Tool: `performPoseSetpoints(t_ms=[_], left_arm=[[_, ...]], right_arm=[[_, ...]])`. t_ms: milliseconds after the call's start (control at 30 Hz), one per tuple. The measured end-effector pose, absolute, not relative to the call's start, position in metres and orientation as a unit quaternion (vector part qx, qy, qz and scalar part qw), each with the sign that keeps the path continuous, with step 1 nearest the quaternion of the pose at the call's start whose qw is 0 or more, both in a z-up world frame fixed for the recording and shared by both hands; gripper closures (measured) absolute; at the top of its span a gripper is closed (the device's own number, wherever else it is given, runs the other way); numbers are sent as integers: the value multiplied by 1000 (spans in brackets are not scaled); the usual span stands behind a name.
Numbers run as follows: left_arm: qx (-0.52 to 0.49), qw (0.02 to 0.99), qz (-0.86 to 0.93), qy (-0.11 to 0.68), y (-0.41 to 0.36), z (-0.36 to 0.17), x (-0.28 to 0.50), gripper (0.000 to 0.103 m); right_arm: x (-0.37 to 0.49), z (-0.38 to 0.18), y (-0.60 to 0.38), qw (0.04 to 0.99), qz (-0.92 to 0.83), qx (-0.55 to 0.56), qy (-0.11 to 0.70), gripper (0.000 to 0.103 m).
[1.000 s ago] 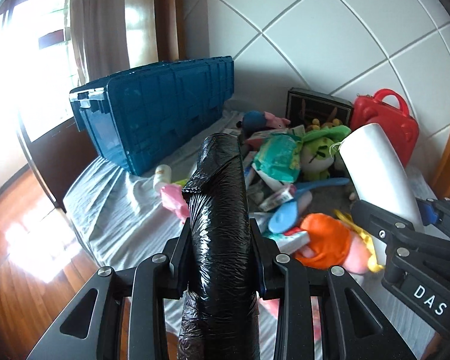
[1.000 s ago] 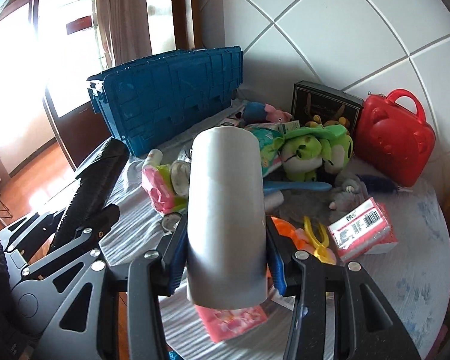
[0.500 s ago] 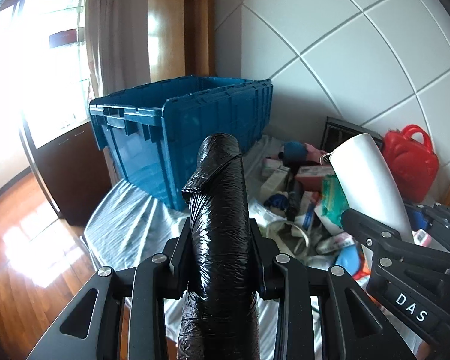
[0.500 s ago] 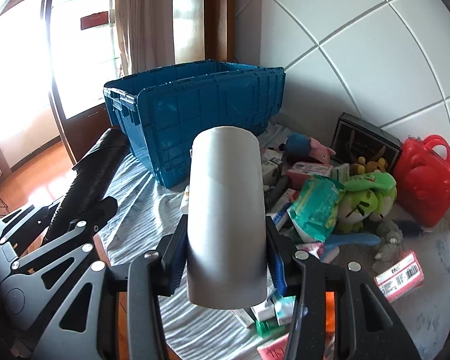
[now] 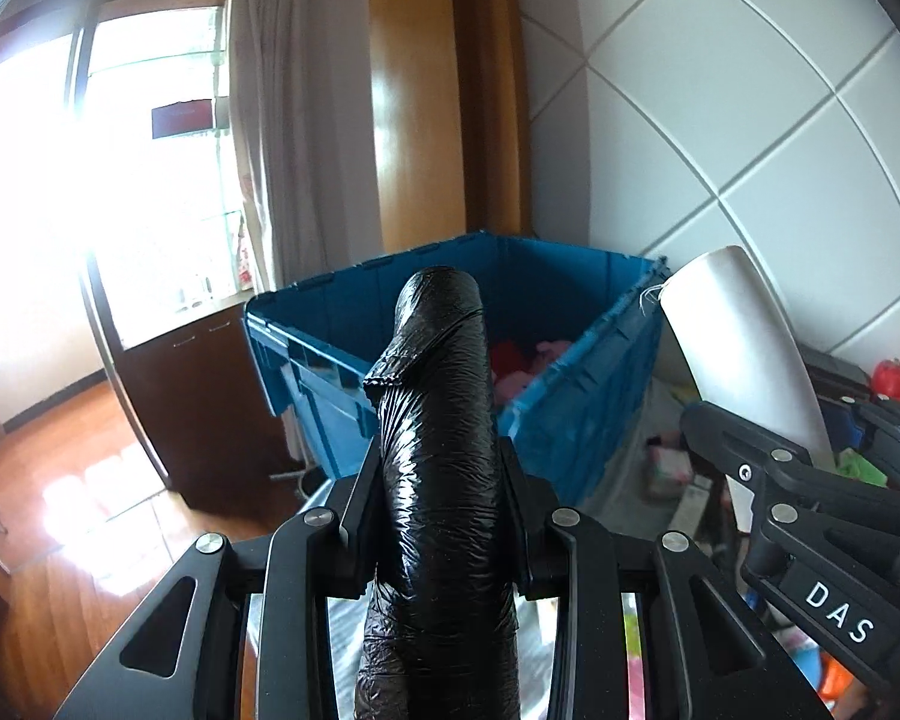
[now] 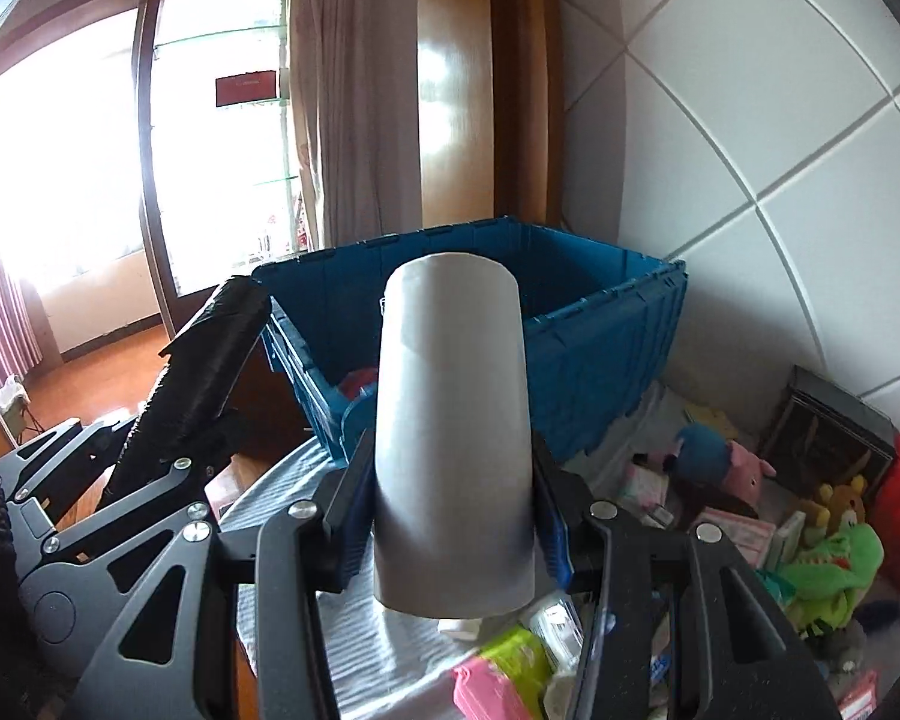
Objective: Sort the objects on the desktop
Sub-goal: 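Carry the black cylinder in the left gripper while the right carries the white roll to the crate, then open the left gripper over the crate while the right gripper releases the white roll inside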
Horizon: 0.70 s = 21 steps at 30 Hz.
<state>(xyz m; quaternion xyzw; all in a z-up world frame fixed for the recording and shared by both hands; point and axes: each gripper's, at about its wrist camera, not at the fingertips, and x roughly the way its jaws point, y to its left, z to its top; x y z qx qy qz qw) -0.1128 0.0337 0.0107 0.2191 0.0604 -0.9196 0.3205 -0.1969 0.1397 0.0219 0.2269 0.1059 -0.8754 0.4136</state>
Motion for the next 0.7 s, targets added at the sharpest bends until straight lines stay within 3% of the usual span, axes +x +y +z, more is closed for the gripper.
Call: performPoseSetpoints(t_ms=[433, 700], left_arm=[[185, 249, -950, 22, -154, 51, -205, 71], [214, 187, -958, 35, -217, 36, -269, 71]], right_arm=[[-263, 53, -24, 339, -916, 207, 59, 57], [-304, 48, -86, 270, -931, 237, 70, 57]])
